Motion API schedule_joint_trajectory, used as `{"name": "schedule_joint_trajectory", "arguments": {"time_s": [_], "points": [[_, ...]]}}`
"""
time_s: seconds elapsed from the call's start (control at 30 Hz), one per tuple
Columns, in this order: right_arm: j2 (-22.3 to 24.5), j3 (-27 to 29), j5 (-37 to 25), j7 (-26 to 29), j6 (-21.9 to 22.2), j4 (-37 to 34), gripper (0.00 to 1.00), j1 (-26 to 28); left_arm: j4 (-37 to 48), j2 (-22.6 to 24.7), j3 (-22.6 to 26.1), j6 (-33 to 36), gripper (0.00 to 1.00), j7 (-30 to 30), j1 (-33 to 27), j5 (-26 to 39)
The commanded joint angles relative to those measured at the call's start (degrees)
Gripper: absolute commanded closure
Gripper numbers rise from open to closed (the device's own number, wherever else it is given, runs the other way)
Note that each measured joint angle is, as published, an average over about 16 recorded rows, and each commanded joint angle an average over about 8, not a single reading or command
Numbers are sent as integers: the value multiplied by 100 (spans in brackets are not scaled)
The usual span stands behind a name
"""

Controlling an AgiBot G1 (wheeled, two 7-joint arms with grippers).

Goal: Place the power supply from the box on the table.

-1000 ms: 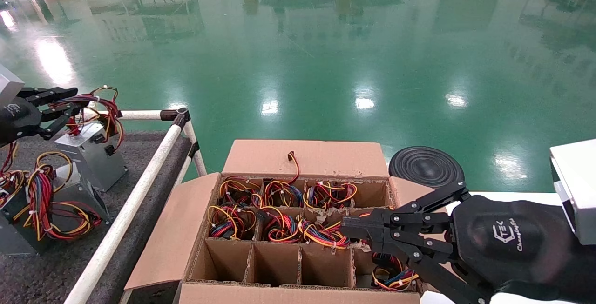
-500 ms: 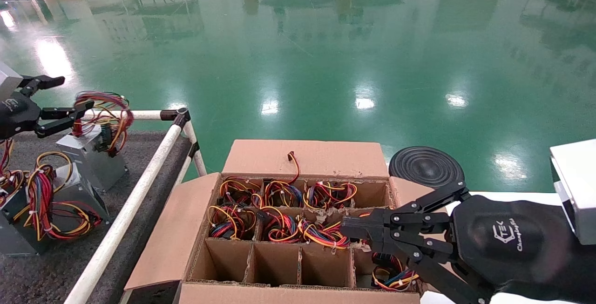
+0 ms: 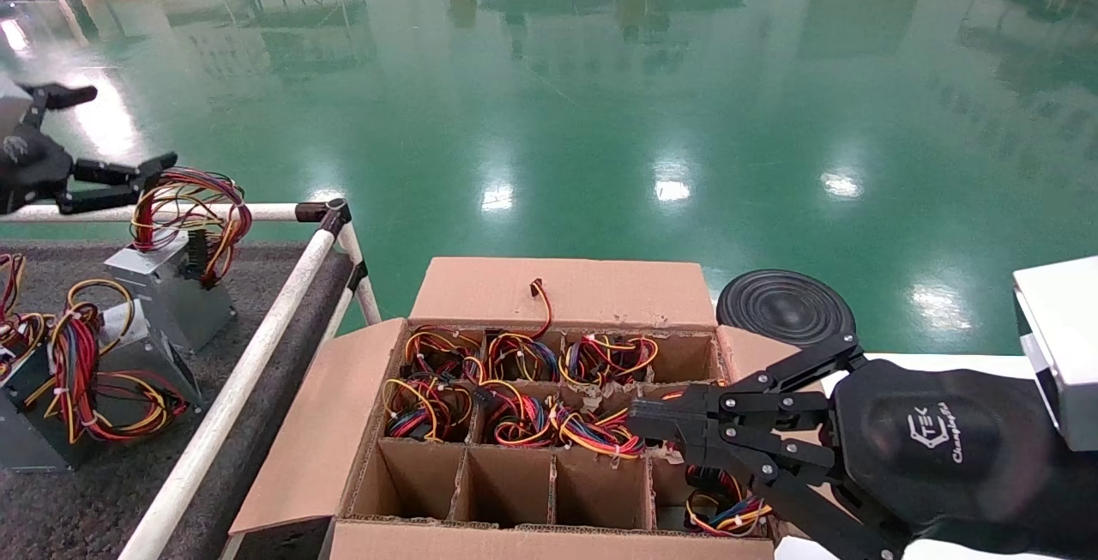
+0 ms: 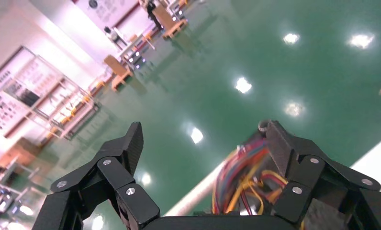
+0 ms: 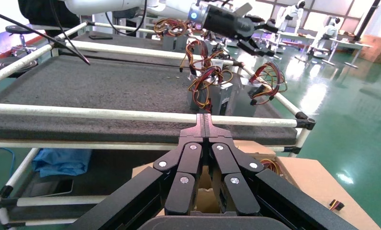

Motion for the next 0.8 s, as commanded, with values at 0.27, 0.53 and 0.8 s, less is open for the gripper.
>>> {"name": "schedule_joint_trajectory", "arguments": {"time_s": [0.27,0.53,0.8], "points": [[0,0,0,0,0,0,100,0,-180,118,-123,48,0,165,-219,8],[0,0,0,0,0,0,100,0,-375,287,-167,167,0,303,-366,-87],[0,0,0,0,0,0,18,0,-677,551,-120,392,0,269,-330,-385]]}}
